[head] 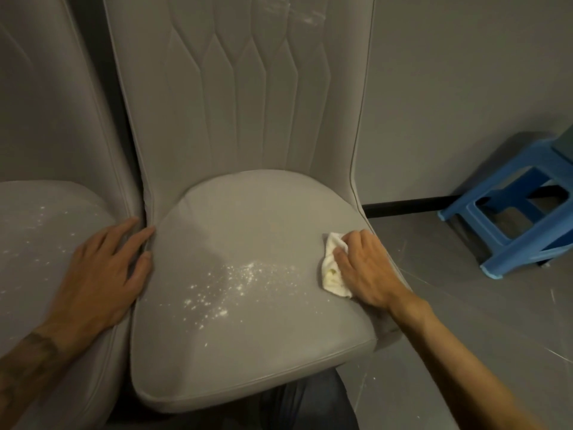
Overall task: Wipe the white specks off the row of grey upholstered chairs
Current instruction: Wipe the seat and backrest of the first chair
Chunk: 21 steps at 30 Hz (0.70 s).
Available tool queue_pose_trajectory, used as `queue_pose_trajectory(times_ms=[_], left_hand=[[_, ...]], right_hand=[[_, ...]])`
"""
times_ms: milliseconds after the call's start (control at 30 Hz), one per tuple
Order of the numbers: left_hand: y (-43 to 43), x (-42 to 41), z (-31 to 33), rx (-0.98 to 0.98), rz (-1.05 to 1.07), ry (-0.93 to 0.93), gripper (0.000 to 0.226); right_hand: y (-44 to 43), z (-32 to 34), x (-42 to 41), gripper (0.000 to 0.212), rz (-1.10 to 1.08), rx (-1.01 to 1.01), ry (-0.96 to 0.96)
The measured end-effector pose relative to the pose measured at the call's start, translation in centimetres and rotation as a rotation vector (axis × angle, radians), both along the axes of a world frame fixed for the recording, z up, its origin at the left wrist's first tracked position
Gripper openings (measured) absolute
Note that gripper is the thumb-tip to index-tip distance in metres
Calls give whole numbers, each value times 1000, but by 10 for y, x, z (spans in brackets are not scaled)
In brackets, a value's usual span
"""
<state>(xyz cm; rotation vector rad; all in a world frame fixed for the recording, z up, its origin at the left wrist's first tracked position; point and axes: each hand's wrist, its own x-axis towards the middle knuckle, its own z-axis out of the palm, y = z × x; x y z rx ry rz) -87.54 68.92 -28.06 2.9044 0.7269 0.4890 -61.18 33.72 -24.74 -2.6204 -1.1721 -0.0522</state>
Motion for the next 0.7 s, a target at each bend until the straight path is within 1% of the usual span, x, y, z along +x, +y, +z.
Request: queue_pose_trajectory(times_ms=[100, 167, 233, 300, 367, 467, 533, 633, 700], left_hand=[[3, -1, -4, -6, 5, 13, 56], [5, -2, -5, -5, -7, 32, 57], [5, -2, -5, -4, -12, 38, 58], [3, -1, -3, -1, -3, 33, 57], [-1, 0, 0, -2, 8, 24, 56], [-7, 0, 5, -27, 22, 17, 57], [-10, 0, 8, -36, 19, 13, 57], [-14, 0, 11, -48, 18, 23, 59], [-17, 0, 15, -65, 25, 28, 61]], right_hand=[[3, -11, -45, 20, 155, 10, 59], [-6, -9, -47, 18, 205, 18, 62], [-15, 1, -30, 19, 124, 8, 73], [-21, 5, -20, 19, 6, 45, 48], [-12, 6, -36, 21, -38, 57, 27], [4, -4, -82, 24, 120, 26, 57], [4, -6, -83, 25, 181, 19, 60], [6, -1, -45, 24, 56, -14, 50], [19, 0, -30, 28, -59, -89, -31]])
